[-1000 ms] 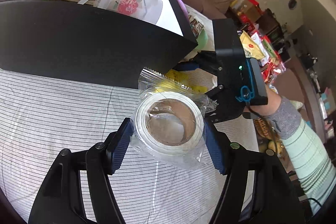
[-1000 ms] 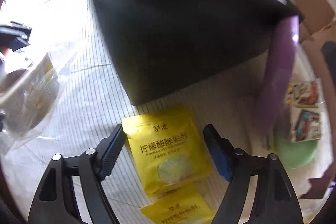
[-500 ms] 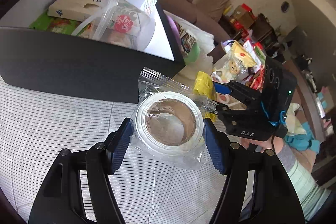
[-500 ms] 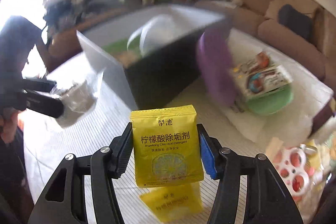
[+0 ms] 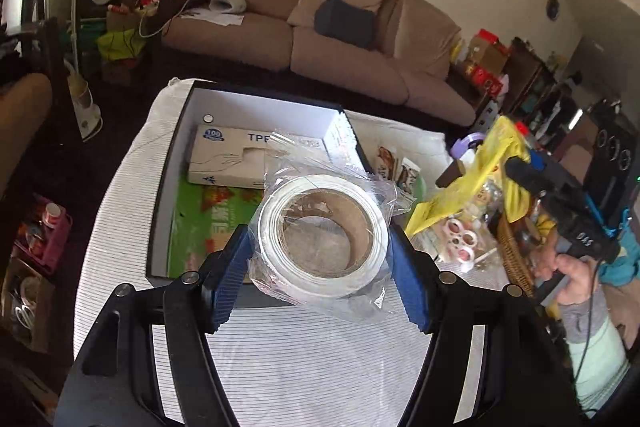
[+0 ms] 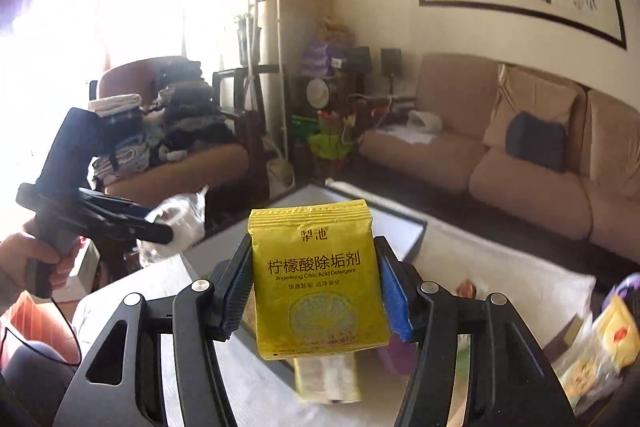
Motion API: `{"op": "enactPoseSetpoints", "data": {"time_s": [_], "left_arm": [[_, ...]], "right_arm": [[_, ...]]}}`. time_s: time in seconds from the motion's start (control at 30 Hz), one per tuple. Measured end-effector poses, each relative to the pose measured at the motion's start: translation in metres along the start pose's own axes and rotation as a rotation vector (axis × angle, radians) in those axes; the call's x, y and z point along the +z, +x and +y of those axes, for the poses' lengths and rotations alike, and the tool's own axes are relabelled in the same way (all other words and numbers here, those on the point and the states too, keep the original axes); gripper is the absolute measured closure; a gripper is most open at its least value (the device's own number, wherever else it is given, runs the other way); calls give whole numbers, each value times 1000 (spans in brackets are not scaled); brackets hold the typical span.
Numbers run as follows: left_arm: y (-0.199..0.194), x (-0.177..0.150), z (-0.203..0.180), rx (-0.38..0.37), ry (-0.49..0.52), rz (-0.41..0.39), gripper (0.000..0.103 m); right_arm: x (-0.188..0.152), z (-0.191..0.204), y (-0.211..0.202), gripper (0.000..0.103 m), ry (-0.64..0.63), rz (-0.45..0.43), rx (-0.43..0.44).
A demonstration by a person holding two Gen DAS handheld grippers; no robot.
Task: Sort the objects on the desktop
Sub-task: 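Carry the tape roll and yellow sachet over the black box with both tools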
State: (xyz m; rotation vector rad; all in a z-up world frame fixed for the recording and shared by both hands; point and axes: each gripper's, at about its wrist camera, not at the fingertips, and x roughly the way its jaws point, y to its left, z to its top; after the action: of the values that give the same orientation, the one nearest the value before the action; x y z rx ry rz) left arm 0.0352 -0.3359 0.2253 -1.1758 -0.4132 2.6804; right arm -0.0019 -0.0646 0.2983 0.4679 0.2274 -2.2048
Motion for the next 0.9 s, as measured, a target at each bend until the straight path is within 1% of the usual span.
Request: {"op": "enactPoseSetpoints", "data": {"time_s": [0.07, 0.17, 0.23, 0.33, 0.6, 0.77, 0.83, 0.9], "left_arm": [[7, 3, 8, 27, 16, 34, 39], [24, 0, 18, 53, 13, 77, 39], [30, -3, 26, 70, -1, 82, 39], [31, -7, 41, 75, -42, 75, 39], [20, -5, 72, 106, -86, 56, 39], [20, 1, 88, 113, -118, 53, 39], [26, 3, 90, 119, -114, 63, 39], [32, 3, 90, 118, -106, 73, 39]], "right_arm": [[18, 13, 7, 44, -27, 4, 17], [29, 32, 34, 44, -87, 57, 14], [27, 38, 54, 44, -89, 83, 21], [21, 47, 81, 44, -72, 104, 35], [13, 80, 137, 44, -35, 90, 89], [13, 89, 175, 44, 10, 94, 114], [8, 89, 180, 44, 27, 103, 134], [-1, 85, 176, 44, 51, 104, 165]]}}
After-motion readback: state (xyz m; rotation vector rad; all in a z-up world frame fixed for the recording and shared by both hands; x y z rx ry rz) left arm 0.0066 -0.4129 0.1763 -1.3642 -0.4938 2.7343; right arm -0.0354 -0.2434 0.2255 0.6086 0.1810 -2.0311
